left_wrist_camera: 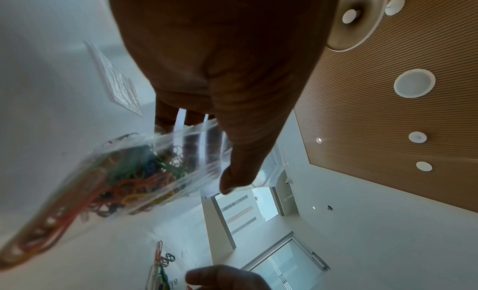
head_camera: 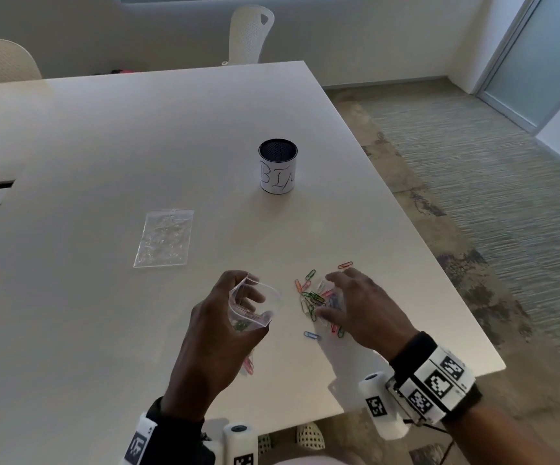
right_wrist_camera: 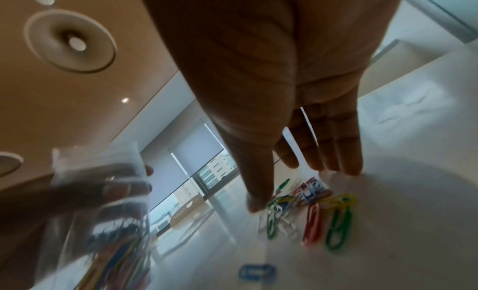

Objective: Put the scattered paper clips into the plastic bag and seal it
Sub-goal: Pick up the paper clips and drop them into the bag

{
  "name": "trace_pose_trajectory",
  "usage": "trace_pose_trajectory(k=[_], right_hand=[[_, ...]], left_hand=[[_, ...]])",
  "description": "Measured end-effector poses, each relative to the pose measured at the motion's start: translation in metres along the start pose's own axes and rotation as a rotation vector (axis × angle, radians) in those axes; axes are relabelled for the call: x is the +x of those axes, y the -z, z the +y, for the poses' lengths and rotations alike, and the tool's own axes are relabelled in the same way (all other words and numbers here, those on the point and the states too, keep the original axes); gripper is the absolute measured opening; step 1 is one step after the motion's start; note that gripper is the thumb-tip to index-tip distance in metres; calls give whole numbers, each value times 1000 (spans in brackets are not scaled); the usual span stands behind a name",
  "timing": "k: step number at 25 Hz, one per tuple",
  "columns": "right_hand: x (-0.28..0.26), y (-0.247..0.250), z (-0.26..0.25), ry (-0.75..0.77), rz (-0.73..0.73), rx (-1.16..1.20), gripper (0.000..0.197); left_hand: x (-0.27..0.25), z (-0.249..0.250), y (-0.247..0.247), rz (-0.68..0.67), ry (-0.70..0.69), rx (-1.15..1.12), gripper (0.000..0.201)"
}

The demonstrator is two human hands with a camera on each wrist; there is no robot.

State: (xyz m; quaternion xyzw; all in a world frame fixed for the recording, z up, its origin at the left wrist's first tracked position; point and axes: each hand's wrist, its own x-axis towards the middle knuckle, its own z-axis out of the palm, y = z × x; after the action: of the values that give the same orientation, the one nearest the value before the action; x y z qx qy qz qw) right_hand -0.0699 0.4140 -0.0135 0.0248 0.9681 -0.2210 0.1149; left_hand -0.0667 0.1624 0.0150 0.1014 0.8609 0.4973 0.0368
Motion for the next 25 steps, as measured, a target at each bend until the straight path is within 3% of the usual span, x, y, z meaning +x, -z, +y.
trace_pose_trajectory(k=[3, 7, 11, 16, 20, 25], right_hand=[[0, -16, -17, 58, -6, -79, 66], [9, -31, -28, 127, 65, -125, 23], [19, -28, -31, 148, 71, -161, 6], [38, -11, -21, 158, 135, -113, 14], [38, 18, -18, 170, 189, 169, 3], [11, 59, -49, 252, 236, 570, 5]], left_hand=[[0, 1, 0, 4, -12, 12, 48], [2, 4, -1, 3, -28, 12, 46], [3, 4, 0, 15, -28, 14, 46], [3, 2, 1, 17, -22, 14, 46], [5, 1, -1, 21, -22, 7, 45], [8, 2, -4, 3, -29, 7, 45]])
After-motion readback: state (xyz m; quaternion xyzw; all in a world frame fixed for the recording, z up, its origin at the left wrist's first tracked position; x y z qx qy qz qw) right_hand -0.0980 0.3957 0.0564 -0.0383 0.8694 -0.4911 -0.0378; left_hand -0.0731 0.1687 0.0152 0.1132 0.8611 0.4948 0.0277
